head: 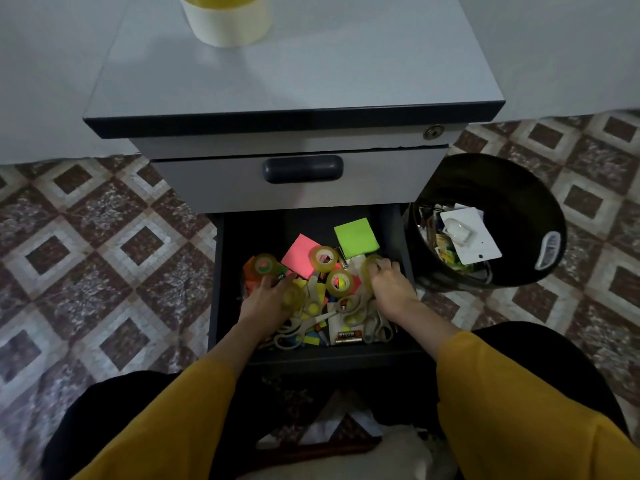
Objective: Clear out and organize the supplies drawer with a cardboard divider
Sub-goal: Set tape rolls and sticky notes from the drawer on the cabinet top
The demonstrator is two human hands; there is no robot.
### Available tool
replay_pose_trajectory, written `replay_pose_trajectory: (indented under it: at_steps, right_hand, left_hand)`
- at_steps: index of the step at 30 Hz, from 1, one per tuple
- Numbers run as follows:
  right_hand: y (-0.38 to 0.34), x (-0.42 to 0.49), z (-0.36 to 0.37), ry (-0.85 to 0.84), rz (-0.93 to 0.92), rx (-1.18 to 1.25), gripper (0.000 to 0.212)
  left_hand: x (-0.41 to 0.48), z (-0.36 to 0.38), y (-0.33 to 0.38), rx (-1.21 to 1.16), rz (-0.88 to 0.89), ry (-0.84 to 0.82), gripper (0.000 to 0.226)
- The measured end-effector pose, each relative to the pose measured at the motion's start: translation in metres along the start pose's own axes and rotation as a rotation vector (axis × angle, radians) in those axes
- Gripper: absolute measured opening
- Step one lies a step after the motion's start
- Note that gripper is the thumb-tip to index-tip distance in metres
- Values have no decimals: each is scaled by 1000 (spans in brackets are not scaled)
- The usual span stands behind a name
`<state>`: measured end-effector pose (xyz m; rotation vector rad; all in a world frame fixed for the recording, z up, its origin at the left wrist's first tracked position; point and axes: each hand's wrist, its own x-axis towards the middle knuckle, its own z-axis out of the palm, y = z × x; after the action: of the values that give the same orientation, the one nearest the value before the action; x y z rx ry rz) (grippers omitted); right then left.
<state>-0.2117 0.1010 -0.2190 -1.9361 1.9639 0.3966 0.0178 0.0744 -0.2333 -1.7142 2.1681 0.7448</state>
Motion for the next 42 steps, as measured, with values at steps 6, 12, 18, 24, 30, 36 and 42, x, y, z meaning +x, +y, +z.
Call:
replay_pose_trajectory:
  at_steps: [6, 12, 18, 24, 30, 36, 42]
  right_hand:
    - [-4, -5, -8, 17, -5, 17, 57]
    - [-11, -19, -31, 55, 13, 256, 63]
    - [-21, -43, -66, 174, -44, 361, 65]
    - [-31, -60, -105, 296, -102, 450, 69]
    - [-43, -73, -166, 476, -192, 555, 64]
    - [-56, -68, -217, 635, -246, 690, 63]
    - [-60, -52, -244, 714, -236, 764, 63]
  left_hand:
    - [-1, -3, 9, 18, -30, 72, 55]
    - [-21, -33, 15, -162, -18, 155, 61]
    - [-57, -73, 23, -243, 63, 288, 63]
    - [-88, -125, 29, -292, 102, 425, 60]
    - [-108, -188, 35, -373, 218, 654, 56]
    - [-97, -243, 38, -444, 209, 734, 57]
    - [-70, -277, 39, -543, 154, 745, 70]
